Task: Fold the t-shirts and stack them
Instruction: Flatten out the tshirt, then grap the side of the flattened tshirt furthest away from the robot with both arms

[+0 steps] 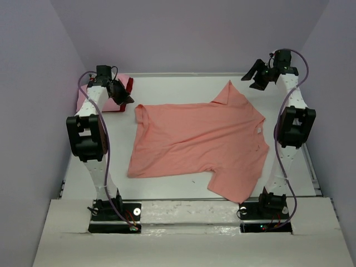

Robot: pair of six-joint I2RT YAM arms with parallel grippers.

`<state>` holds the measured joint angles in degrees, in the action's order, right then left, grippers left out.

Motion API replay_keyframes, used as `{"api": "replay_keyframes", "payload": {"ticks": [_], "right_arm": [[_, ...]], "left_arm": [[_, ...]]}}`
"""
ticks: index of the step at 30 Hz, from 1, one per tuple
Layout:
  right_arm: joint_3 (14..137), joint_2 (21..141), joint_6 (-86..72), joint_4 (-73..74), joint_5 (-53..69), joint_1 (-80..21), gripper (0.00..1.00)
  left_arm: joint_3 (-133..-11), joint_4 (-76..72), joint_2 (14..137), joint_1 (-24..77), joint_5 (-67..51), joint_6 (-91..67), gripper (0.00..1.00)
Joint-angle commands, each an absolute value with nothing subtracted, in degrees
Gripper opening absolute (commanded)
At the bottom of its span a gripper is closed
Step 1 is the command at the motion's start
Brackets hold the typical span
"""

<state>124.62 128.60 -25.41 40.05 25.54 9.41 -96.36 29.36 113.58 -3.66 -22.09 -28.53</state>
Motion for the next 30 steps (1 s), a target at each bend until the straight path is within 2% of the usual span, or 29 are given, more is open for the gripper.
{"api": "replay_keyframes", "payload": {"ticks": [1,5,14,30], "right_arm": [[124.54,132.44,-27.59,36.85,32.33,7.13,0.68],[127.26,136.75,-29.44,34.10,36.21,6.59,0.67],[142.11,147.03,-33.39,31.82,40.07,6.06,0.68],[141.95,151.61,-40.69,19.08,41.13,6.06,0.65]], "left_arm": [[-99.58,28.92,114.52,-3.34,-24.52,-27.95,0.00],[-100.81,28.74,115.66,-3.08,-25.31,-27.95,0.00],[-102.83,27.51,119.88,-2.99,-29.70,-27.07,0.00],[-104.15,27.77,122.87,-2.99,-30.85,-27.25,0.00]]}}
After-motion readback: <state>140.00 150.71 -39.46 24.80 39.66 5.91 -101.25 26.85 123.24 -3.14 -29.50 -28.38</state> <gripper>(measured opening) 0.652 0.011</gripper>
